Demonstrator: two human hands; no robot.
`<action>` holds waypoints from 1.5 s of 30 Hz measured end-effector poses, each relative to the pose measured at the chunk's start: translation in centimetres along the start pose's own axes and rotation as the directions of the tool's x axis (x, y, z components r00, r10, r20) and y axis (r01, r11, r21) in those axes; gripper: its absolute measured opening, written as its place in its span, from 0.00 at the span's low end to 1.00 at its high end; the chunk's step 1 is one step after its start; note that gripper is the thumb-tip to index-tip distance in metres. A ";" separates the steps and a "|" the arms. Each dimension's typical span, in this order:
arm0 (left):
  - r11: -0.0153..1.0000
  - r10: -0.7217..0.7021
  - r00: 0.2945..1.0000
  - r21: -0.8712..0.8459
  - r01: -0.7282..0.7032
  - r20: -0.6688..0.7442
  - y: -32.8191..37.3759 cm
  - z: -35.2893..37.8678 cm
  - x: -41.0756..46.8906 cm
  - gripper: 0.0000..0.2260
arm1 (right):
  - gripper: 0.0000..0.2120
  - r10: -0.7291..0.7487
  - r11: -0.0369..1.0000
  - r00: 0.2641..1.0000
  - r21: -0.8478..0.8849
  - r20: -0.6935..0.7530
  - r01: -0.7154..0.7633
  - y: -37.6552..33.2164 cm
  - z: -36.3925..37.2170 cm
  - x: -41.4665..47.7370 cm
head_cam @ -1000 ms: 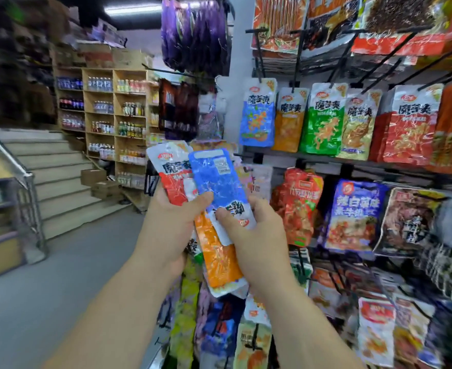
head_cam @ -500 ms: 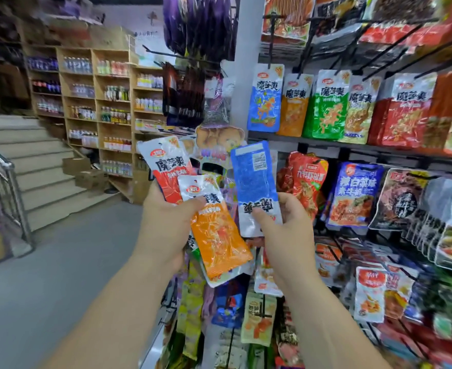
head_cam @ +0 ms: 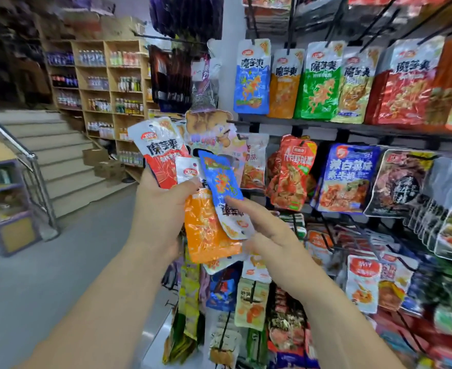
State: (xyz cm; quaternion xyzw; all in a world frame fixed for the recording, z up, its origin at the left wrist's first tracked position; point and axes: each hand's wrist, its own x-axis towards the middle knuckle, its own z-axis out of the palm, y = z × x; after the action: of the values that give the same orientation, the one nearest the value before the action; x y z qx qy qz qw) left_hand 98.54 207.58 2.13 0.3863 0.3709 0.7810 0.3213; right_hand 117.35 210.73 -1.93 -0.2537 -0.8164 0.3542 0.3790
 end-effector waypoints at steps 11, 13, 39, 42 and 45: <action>0.993 -0.016 0.997 0.119 0.007 0.080 -1.9 1.7 -1.7 0.18 | 0.42 0.026 0.972 0.993 0.235 -0.118 0.003 1.1 -2.8 1.8; 0.990 -0.026 0.993 0.140 0.009 0.116 -1.8 1.5 -1.7 0.19 | 0.54 0.007 0.995 1.000 0.098 -0.010 -0.006 0.5 -3.6 2.7; 0.992 -0.109 0.897 -0.011 0.126 0.428 3.1 -4.7 11.4 0.18 | 0.20 -0.532 0.065 0.844 -0.990 0.073 0.126 -7.0 -1.4 13.2; 0.997 -0.043 0.934 -0.046 0.063 0.354 3.2 -4.6 13.1 0.17 | 0.21 -0.420 0.438 0.876 -0.898 -0.239 -0.035 -7.9 -2.5 13.5; 0.997 0.010 0.950 -0.080 0.016 0.313 3.5 -4.1 14.1 0.16 | 0.13 -0.279 0.757 0.834 -0.644 -0.476 -0.114 -8.8 -4.4 13.6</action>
State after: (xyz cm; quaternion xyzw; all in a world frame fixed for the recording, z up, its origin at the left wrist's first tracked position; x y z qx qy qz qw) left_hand 87.38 215.54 8.38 0.4912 0.2838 0.7238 0.3928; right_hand 111.65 216.28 12.83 -0.4206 -0.7554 -0.0558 0.4993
